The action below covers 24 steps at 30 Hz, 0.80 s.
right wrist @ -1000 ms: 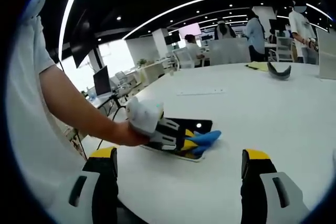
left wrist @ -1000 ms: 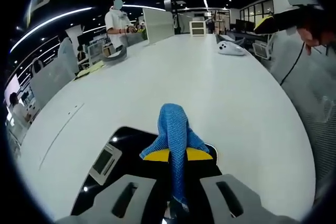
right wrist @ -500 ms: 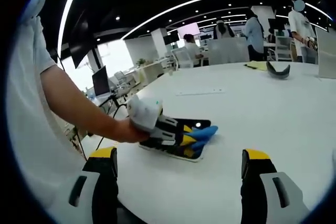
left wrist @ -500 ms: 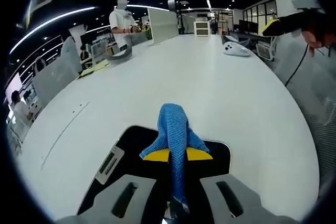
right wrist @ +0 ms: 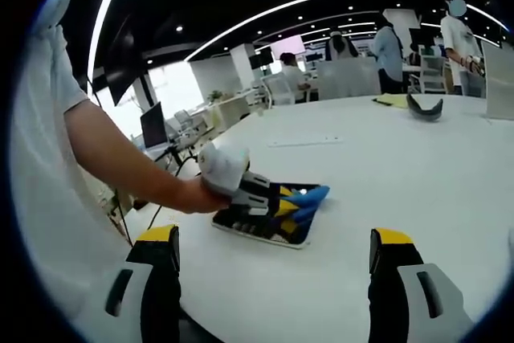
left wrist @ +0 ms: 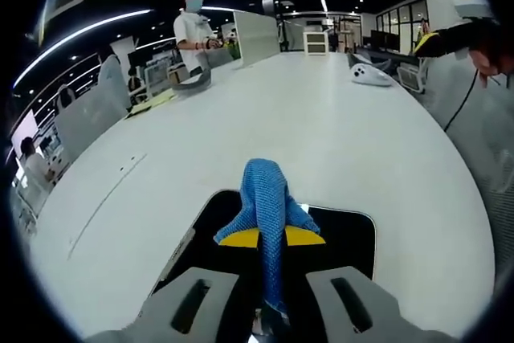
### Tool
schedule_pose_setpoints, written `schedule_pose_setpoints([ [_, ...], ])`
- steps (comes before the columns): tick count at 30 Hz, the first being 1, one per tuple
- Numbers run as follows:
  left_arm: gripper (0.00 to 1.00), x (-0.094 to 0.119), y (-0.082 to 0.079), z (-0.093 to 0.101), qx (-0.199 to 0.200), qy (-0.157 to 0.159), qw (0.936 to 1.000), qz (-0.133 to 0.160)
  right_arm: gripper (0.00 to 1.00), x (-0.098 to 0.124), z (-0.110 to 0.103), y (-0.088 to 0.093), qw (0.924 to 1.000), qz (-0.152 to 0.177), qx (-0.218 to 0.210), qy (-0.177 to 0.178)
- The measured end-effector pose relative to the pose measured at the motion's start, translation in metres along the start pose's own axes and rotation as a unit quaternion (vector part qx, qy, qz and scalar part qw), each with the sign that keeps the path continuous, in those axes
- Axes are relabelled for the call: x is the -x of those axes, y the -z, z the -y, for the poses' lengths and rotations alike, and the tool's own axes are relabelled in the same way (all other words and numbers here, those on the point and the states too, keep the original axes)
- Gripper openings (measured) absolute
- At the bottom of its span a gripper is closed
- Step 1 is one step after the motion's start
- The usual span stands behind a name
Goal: Wipe the mirror surface with the cleaning cloth until all visible marks leave the cleaned area.
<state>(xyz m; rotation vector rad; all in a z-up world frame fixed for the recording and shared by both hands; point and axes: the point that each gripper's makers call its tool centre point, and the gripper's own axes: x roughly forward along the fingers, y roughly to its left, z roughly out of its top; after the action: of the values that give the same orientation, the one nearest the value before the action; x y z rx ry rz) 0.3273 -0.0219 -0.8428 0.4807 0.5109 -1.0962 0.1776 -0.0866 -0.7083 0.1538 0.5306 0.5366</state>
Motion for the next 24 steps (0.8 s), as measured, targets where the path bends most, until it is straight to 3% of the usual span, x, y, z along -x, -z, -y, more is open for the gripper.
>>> schedule_pose_setpoints([
  [24,0.06,0.0,0.004,-0.031,0.007,-0.021,0.9997,0.0,0.98,0.0,0.003,0.003,1.0,-0.003,-0.007,0.004],
])
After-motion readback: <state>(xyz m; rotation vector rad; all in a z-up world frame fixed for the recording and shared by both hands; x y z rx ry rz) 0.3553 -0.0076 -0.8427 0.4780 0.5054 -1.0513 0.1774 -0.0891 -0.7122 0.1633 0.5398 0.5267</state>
